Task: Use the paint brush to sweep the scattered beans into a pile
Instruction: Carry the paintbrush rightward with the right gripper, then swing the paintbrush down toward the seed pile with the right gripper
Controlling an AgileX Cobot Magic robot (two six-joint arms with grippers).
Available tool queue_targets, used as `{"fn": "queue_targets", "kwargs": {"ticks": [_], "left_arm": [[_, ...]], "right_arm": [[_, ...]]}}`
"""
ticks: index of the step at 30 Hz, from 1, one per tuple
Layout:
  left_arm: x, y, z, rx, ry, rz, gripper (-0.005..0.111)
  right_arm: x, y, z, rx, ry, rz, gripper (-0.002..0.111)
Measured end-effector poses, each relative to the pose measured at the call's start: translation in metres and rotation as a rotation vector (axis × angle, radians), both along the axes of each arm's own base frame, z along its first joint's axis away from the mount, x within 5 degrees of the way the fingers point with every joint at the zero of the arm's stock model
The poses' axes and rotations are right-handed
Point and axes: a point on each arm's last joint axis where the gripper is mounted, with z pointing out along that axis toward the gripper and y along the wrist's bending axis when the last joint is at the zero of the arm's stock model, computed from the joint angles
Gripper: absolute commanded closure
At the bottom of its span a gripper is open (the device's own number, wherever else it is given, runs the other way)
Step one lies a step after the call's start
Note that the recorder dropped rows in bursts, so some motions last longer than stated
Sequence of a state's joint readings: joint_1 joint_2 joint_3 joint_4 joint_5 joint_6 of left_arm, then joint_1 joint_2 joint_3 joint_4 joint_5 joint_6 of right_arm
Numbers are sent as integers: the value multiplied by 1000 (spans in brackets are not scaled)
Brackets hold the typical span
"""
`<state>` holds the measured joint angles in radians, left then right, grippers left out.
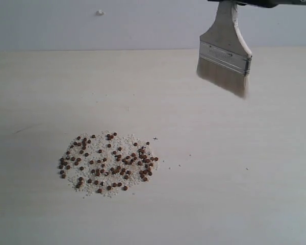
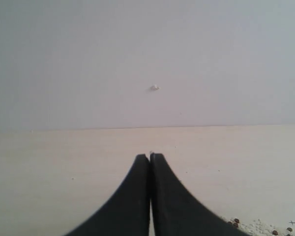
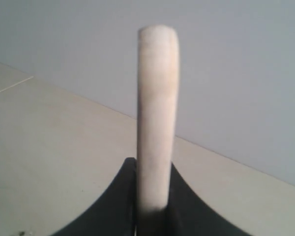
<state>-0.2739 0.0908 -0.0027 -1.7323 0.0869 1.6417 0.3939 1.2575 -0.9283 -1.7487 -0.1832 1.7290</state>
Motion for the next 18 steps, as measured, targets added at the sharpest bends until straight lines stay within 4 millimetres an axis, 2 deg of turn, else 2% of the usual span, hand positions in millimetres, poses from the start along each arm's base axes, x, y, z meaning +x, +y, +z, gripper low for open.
{"fn": "queue_targets", "kwargs": {"ticks": [6,11,15,18], "left_arm": [[0,0,0,0,0,0,107],[0,0,0,0,0,0,107],[0,0,0,0,0,0,107],[0,0,0,0,0,0,107]], "right_arm": [[-10,-10,-29,-213,-94,6,108],[-22,-8,-60,-411,-162,80,108],[-36,5,-73,-435,-276,127,108],[-48,18,-77,-387,-417,62,108]]}}
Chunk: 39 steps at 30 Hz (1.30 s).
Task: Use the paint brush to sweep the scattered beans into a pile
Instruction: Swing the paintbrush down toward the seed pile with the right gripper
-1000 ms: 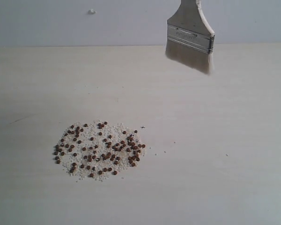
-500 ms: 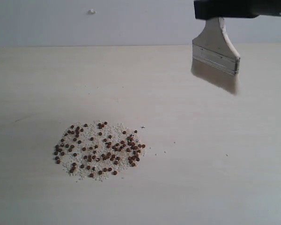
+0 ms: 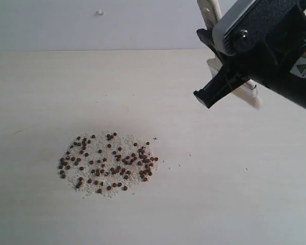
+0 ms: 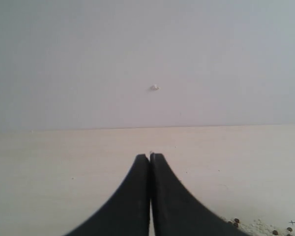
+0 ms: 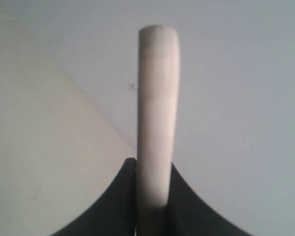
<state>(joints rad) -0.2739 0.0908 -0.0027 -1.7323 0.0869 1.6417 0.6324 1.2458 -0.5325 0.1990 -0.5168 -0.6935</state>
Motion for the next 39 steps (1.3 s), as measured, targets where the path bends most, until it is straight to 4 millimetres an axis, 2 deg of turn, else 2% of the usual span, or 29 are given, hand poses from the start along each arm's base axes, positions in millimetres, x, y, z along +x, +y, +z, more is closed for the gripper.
{"fn": "queue_targets", "kwargs": {"ticks": [4,7,11,16,20,25,28,29,30,31,35,39], "left_arm": [[0,0,0,2,0,0,107],[0,0,0,8,-2,0,107],[0,0,0,15,-4,0,107],[0,0,0,19,-5,0,107],[0,0,0,21,-6,0,107],[0,0,0,23,-7,0,107],[0,0,0,23,-7,0,107],[0,0,0,23,-7,0,107],[0,0,0,23,-7,0,107],[0,0,0,23,-7,0,107],[0,0,0,23,-7,0,107],[0,0,0,23,-7,0,107]], "right_arm": [[-3,8,-3,85,-83,-144,108],[-5,18,-12,151,-62,-173,108],[-6,44,-27,324,76,-137,108],[2,80,-43,753,336,-53,108],[13,106,-62,1029,482,27,108],[29,139,-94,1237,672,19,108],[29,162,-109,1291,723,-1,108],[28,179,-115,1310,716,-22,108],[27,185,-118,1304,700,-36,108],[25,202,-120,1282,659,-78,108],[20,239,-121,1170,540,-234,108],[21,256,-117,1109,538,-302,108]]}}
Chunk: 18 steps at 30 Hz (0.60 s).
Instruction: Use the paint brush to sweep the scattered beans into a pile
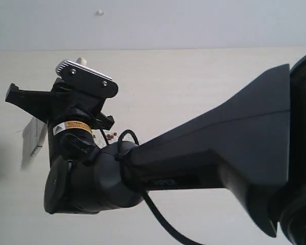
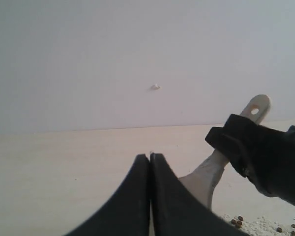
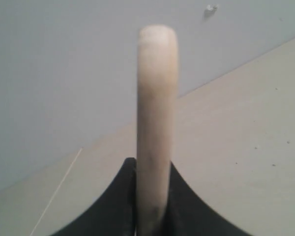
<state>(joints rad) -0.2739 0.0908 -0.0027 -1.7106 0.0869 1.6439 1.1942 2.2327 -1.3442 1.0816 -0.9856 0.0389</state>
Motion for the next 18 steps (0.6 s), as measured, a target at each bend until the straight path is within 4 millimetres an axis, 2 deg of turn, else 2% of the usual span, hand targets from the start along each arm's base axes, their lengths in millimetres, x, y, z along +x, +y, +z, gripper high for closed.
{"fn": "queue_targets", "kwargs": {"ticks": [5,9,18], "left_arm": [[0,0,0,0,0,0,107],[0,0,0,0,0,0,107],[0,0,0,0,0,0,107]], "right_arm": [[5,11,-6,-48,80,-46,108],[7,9,-12,-153,94,-71,108],[14,3,-15,-272,108,-94,108]]}}
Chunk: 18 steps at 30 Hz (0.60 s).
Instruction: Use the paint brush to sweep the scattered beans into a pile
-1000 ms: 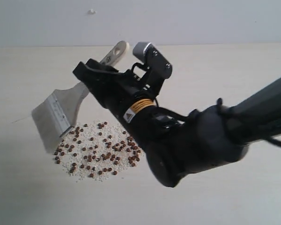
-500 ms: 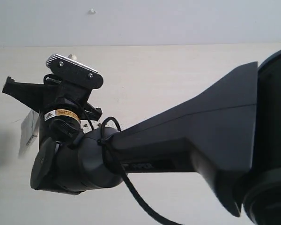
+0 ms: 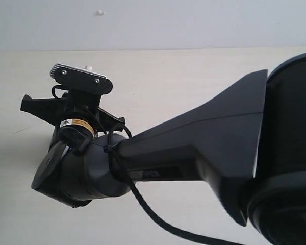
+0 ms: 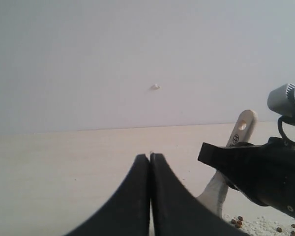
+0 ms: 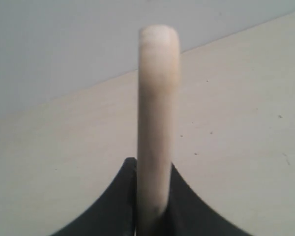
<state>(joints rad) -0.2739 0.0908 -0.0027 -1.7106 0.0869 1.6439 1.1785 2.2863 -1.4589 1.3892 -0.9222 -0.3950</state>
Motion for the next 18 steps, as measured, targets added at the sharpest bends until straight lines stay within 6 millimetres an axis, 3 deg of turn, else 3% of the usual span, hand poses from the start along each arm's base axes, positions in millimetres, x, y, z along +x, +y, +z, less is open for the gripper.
{"fn": "queue_targets", "kwargs": {"ticks": [4,11,15,18], "left_arm": [[0,0,0,0,0,0,107],[0,0,0,0,0,-2,107],[0,0,0,0,0,-2,107],[0,0,0,0,0,-2,107]], "right_arm": [[0,-4,0,-76,6,-19,108],[1,-21,18,-303,-15,-126,108],[1,-23,26,-311,-18,-139,108],[0,-19,36,-222,-17,-105,108]]}}
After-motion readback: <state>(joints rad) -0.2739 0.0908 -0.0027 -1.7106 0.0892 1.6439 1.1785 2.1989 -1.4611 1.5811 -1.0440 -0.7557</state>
